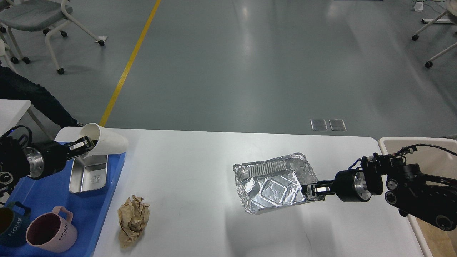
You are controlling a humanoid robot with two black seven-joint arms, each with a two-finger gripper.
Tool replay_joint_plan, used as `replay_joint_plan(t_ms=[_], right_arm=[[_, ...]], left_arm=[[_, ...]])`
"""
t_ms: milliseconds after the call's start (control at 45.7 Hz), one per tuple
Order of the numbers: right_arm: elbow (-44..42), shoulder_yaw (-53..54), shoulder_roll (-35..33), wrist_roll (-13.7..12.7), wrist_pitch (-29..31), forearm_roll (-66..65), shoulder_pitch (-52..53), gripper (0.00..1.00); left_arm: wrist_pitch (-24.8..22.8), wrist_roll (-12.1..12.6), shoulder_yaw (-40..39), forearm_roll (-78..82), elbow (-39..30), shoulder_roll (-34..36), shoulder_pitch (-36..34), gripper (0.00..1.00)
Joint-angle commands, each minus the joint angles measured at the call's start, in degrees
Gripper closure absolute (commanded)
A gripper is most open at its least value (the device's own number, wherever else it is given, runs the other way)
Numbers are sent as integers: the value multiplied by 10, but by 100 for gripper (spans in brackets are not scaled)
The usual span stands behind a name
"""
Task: Tidy desktop
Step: 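Lift the paper cup with the left gripper and carry it over the foil tray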
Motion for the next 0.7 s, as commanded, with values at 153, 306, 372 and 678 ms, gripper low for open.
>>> replay_joint_plan(t_ms=[153,306,372,678], right_arm=[[0,0,0,0,0,0,0,100],[2,0,-3,0,0,0,0,100],[1,1,-7,0,0,1,1,100],[2,2,-7,0,0,3,1,100]], left_arm=[[-2,-4,-4,1,-84,57,-27,100],[-6,-1,-2,-1,-89,39,-71,100],[-9,2,0,-1,-90,14,-93,100],[-30,2,36,40,-75,-123,-169,100]])
